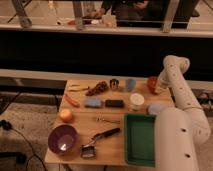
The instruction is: Stack bowls on top of each other
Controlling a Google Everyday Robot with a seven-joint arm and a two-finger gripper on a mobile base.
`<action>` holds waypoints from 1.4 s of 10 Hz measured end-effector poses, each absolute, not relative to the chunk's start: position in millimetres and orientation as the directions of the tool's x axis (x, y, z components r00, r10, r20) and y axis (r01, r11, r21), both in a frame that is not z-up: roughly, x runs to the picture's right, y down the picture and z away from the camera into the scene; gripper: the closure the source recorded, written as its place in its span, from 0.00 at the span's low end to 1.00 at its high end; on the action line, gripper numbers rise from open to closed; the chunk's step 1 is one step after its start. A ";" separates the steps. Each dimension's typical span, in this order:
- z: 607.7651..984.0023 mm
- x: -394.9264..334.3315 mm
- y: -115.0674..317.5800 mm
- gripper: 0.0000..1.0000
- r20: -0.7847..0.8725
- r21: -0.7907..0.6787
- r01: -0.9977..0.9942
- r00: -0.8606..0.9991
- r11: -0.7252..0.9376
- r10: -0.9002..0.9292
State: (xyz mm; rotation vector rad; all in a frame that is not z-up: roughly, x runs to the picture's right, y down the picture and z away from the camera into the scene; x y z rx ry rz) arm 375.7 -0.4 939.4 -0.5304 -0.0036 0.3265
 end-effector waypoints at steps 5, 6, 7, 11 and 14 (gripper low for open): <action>870.5 386.0 -35.3 1.00 0.009 -0.365 -0.321 0.937 0.874 0.348; 853.2 386.2 -40.1 1.00 0.025 -0.344 -0.316 0.938 0.884 0.345; 838.0 383.3 -43.9 1.00 0.041 -0.330 -0.308 0.940 0.892 0.340; 754.5 370.9 -30.4 1.00 0.108 -0.269 -0.256 0.950 0.928 0.293; 717.5 353.3 -25.9 1.00 0.166 -0.236 -0.197 0.957 0.952 0.239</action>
